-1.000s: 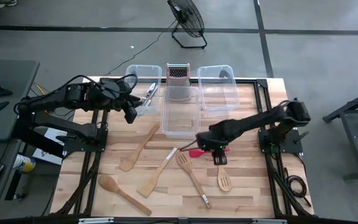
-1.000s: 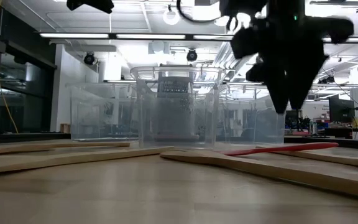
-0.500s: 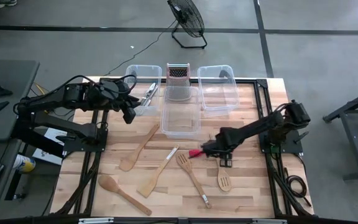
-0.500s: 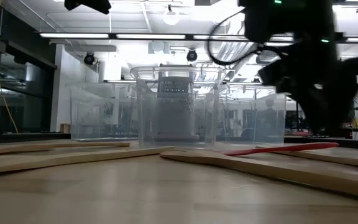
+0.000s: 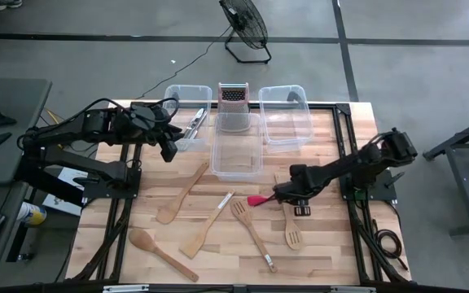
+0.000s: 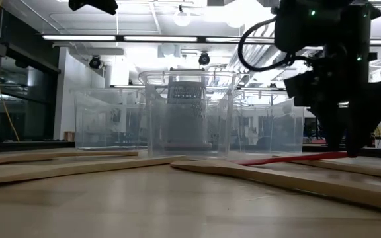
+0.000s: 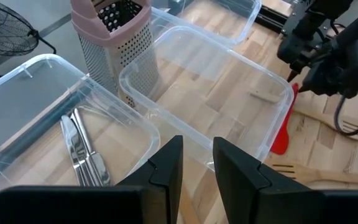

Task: Pick & Place Kitchen Items
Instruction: Put the red spatula into the right transparent bin

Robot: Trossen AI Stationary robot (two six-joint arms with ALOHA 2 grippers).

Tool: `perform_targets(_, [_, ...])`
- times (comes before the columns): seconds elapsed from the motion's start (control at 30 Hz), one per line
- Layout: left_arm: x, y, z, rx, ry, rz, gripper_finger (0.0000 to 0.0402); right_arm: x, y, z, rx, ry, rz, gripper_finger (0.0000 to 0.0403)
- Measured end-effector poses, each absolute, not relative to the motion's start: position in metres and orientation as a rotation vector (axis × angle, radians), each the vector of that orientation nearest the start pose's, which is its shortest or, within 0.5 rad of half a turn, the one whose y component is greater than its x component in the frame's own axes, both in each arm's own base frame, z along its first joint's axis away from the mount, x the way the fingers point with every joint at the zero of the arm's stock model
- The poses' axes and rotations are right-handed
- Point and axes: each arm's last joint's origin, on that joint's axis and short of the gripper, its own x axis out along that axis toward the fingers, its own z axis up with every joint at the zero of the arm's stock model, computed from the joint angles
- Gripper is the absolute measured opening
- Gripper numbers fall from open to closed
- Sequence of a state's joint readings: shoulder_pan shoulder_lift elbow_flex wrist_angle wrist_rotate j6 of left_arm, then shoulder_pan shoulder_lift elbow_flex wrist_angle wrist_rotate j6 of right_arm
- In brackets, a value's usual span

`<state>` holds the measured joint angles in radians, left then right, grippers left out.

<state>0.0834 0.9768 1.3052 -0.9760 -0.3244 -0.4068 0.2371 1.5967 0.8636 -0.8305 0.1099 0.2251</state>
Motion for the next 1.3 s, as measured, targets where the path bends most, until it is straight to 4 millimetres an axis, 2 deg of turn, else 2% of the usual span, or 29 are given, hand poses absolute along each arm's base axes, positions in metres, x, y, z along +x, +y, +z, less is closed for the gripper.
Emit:
perform_targets(0.27, [0.159,0.023,0.401,-0.322,0.553,0.522,0.0088,0.248,0.055,0.147,-0.091,1.476,0.002,0.0172])
perform_targets(0.77, [0.159,0.023,0.401,-0.326,0.552,0.522,0.0088,0.244,0.053,0.138,-0.091,1.463,0.011,0.0171])
perform_targets(0.9, [0.159,0.023,0.401,-0.326,0.552,0.522,0.0088,0.245,0.053,0.138,-0.087,1.46,0.015,0.0146])
perform_targets(1.17, [0.159,0.023,0.401,-0.326,0.552,0.523,0.0088,0.245,0.054,0.136,-0.042,1.47,0.007,0.0056])
perform_targets(1.3, [0.159,0.023,0.401,-0.326,0.552,0.523,0.0088,0.245,0.054,0.136,-0.017,1.471,-0.017,0.0052])
